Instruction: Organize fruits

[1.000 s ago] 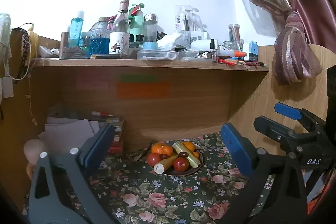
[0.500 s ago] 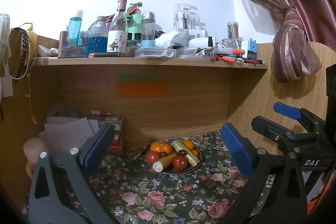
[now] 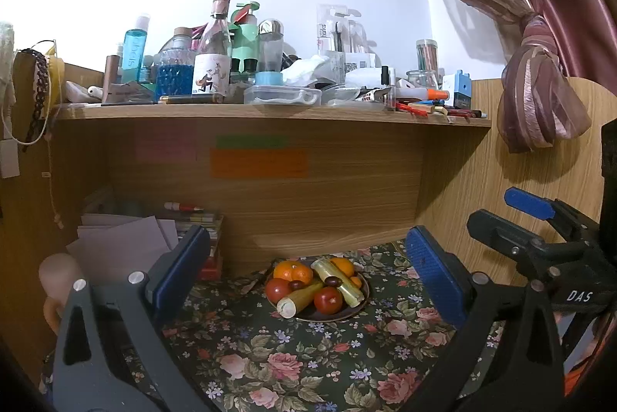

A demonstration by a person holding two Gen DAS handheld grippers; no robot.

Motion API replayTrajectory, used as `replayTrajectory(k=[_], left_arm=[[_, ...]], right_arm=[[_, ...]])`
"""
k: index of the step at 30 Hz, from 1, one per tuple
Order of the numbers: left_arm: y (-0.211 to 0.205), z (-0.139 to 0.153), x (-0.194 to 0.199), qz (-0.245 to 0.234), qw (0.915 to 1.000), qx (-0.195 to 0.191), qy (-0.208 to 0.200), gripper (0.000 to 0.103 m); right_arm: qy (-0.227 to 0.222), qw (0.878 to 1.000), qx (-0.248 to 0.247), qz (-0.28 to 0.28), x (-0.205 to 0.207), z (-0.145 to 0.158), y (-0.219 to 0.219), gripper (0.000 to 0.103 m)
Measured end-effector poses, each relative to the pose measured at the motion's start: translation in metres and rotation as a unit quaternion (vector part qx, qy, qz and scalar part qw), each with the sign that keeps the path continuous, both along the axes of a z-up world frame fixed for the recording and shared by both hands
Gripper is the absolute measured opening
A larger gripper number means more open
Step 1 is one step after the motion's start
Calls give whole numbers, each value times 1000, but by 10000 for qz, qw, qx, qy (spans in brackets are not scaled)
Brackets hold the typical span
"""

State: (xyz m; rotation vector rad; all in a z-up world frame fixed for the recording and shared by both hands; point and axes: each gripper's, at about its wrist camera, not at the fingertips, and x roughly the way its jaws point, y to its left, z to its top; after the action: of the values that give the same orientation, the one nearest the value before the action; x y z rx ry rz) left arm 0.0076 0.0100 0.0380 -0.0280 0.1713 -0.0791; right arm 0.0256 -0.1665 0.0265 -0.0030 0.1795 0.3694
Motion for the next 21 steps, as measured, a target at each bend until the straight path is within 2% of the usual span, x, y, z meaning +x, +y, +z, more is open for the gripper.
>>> replayTrajectory(k=[21], left_arm=[[-8, 0, 6, -11, 10000, -47, 59, 103]], right_arm=[[14, 10000, 45, -5, -2, 2, 4, 103]])
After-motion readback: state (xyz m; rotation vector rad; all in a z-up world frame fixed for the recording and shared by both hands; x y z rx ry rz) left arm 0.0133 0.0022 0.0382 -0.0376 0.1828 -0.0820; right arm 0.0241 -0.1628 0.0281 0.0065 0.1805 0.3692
